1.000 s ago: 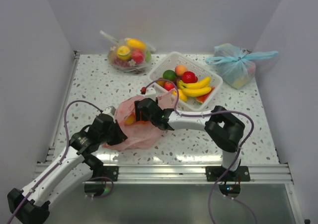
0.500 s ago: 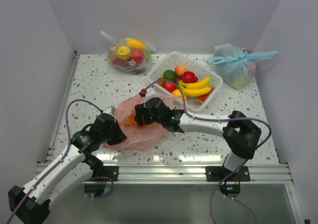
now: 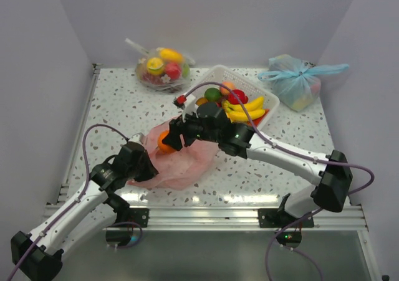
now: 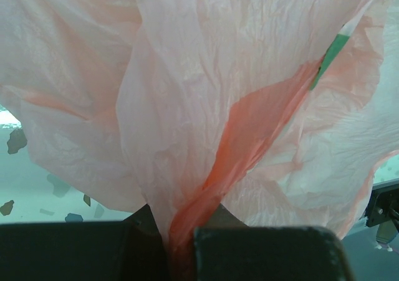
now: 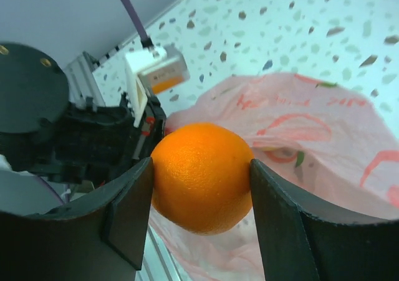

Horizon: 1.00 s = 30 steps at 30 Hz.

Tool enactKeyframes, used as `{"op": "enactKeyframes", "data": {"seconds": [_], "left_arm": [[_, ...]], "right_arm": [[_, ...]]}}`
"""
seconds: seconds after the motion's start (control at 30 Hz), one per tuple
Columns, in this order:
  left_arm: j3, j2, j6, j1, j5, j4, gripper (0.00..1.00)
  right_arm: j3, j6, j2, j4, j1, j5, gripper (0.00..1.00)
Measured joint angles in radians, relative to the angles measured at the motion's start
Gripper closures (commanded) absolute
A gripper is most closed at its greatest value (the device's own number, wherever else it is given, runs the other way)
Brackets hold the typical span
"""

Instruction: Untie the knot of the plastic bag and take out the fruit

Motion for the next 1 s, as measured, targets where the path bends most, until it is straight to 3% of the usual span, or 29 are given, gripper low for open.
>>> {"op": "enactKeyframes", "data": {"seconds": [0.3, 0.53, 0.67, 0.7, 0.8, 1.0], "left_arm": [[0.000, 0.000, 0.000, 0.000, -0.001, 0.000, 0.97], [0.000, -0.014, 0.000, 0.000, -0.003, -0.012, 0.97], [0.000, -0.021, 0.000, 0.000, -0.005, -0.023, 0.97], [0.000, -0.022, 0.000, 0.000, -0.006, -0.024, 0.97], [0.000, -0.023, 0.001, 0.000, -0.008, -0.024, 0.98], [0.027, -0.013, 0.004, 0.000, -0.026, -0.038, 1.00]], "right_arm": [[0.160, -0.077, -0.033, -0.079, -0.214, 0.080, 0.95], [0.338, -0.067, 0.206, -0.101, -0.435, 0.207, 0.86], [0.413, -0.053, 0.365, -0.146, -0.490, 0.259, 0.47], [0.431, -0.049, 0.399, -0.166, -0.498, 0.265, 0.26], [0.485, -0.045, 0.468, -0.232, -0.510, 0.283, 0.04], [0.467, -0.054, 0.407, -0.262, -0.504, 0.236, 0.03]]}}
